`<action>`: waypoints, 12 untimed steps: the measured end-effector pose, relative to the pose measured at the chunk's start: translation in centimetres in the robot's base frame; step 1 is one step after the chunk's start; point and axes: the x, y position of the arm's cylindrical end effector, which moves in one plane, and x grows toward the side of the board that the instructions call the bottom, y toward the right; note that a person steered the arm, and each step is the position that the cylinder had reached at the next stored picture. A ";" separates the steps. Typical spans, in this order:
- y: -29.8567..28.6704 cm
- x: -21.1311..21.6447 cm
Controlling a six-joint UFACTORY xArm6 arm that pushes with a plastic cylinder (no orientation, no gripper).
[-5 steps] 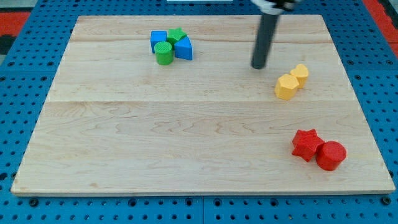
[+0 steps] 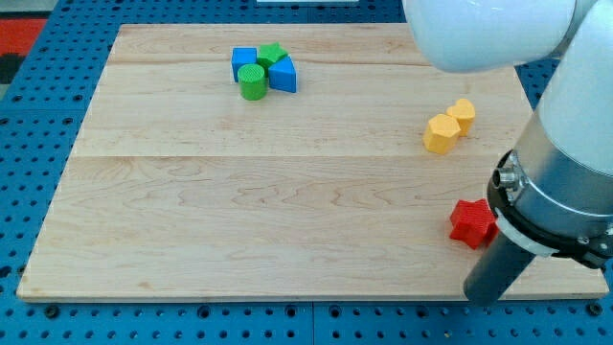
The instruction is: Place the red blocks below the yellow blocks
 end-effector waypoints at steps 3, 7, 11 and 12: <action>4.8 -6.0; 5.7 -9.9; -4.2 -10.4; -6.1 -12.1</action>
